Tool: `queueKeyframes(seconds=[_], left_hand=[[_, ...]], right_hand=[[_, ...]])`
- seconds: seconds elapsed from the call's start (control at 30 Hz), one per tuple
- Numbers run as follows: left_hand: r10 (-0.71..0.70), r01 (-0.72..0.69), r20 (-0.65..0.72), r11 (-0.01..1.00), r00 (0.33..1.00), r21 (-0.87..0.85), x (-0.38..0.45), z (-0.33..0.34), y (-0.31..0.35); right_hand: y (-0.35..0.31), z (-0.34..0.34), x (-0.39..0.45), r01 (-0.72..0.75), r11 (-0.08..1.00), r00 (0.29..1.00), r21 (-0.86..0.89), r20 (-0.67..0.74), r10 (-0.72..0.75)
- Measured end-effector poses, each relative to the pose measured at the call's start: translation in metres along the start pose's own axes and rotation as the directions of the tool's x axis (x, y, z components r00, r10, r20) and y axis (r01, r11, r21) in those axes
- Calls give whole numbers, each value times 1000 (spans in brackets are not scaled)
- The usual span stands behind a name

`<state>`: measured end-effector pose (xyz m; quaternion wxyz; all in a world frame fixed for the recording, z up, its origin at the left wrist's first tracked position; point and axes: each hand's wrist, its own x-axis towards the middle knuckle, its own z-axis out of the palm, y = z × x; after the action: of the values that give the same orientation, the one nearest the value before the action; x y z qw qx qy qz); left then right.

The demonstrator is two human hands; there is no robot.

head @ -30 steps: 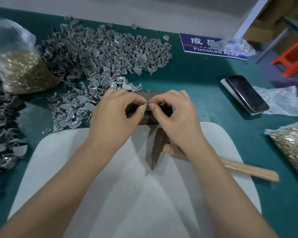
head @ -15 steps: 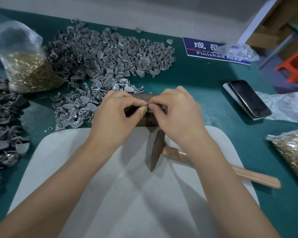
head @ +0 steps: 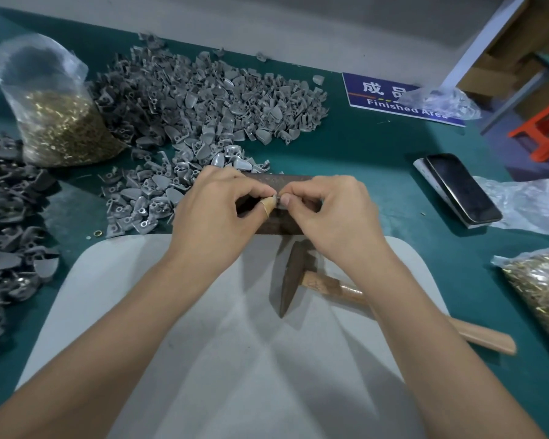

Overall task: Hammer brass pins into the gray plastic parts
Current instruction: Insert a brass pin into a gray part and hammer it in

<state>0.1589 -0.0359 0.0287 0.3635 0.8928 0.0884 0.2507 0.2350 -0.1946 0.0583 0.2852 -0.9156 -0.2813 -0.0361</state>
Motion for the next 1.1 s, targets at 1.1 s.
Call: queueKeyframes(seconds=[1.1], left_hand=[[31,-35,29,991,999,133,-1,-8,5]], right_hand=[[49,-26,-113,113,985,991,-128,84,-103]])
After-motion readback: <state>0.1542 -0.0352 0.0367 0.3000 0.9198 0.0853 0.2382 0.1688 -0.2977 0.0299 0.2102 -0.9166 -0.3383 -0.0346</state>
